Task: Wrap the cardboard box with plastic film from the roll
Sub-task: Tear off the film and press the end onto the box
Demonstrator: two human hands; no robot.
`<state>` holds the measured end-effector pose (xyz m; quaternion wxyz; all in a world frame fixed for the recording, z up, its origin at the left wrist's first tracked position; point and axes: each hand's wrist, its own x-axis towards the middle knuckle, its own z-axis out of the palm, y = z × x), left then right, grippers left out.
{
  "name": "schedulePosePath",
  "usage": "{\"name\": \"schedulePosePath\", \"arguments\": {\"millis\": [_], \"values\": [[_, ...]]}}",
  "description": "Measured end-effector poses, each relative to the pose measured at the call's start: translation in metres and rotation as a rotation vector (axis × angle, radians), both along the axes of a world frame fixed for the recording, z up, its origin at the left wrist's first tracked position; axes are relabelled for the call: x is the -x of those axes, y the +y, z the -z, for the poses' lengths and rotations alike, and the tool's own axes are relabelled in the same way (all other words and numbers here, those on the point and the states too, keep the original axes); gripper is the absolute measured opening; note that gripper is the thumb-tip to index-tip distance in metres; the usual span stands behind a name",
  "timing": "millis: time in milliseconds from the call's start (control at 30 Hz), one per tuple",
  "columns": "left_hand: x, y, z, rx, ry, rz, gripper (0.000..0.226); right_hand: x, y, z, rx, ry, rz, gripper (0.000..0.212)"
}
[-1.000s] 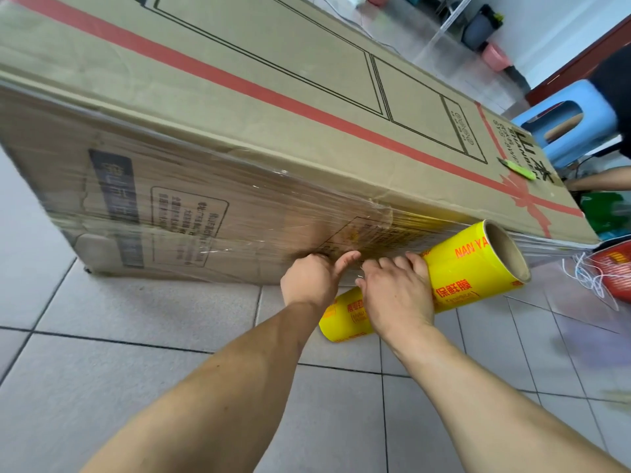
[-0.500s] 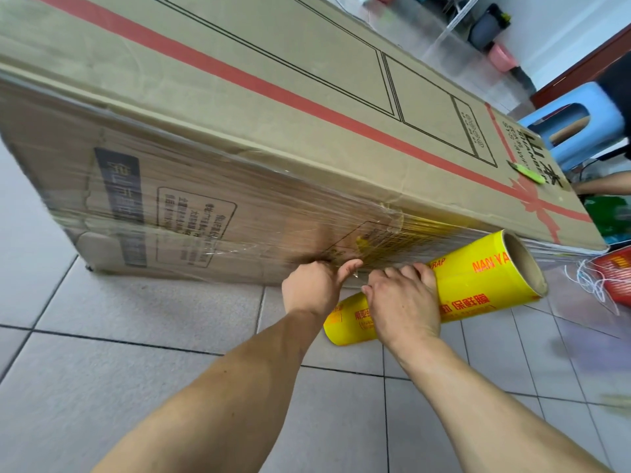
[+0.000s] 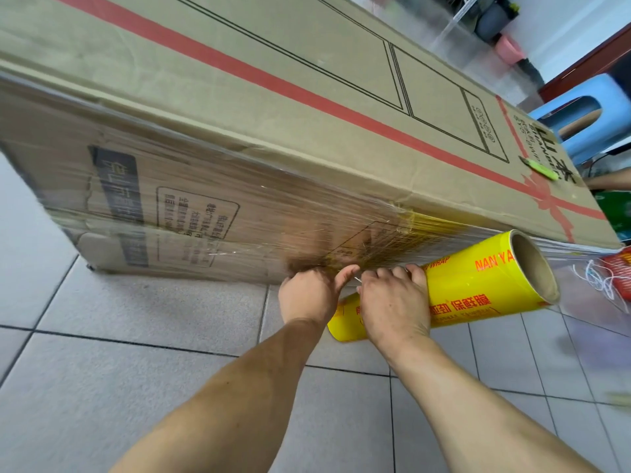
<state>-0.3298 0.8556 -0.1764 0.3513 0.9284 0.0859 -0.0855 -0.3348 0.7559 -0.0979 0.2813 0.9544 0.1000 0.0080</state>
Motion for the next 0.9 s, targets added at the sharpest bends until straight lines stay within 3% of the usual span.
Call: {"name": "schedulePosePath", "arguments": {"millis": [100, 267, 500, 733, 900], "values": [[-0.004, 0.001, 0.003, 0.044, 0.035, -0.023, 0.084, 0.000, 0.000, 0.002, 0.011, 0.005, -0.004, 0.007], [-0.003, 0.000, 0.008, 0.180, 0.080, -0.046, 0.085, 0.006, 0.004, 0.003, 0.023, 0.091, 0.069, 0.037], [-0.009, 0.005, 0.012, 0.195, 0.080, -0.025, 0.082, 0.006, 0.009, 0.012, -0.009, 0.060, 0.070, 0.017], [-0.005, 0.005, 0.020, 0.212, 0.038, 0.014, 0.079, 0.001, 0.017, 0.005, 0.006, 0.168, 0.125, 0.036], [-0.009, 0.008, 0.021, 0.207, 0.046, 0.014, 0.077, 0.003, 0.018, 0.002, -0.015, 0.184, 0.140, 0.034]]}}
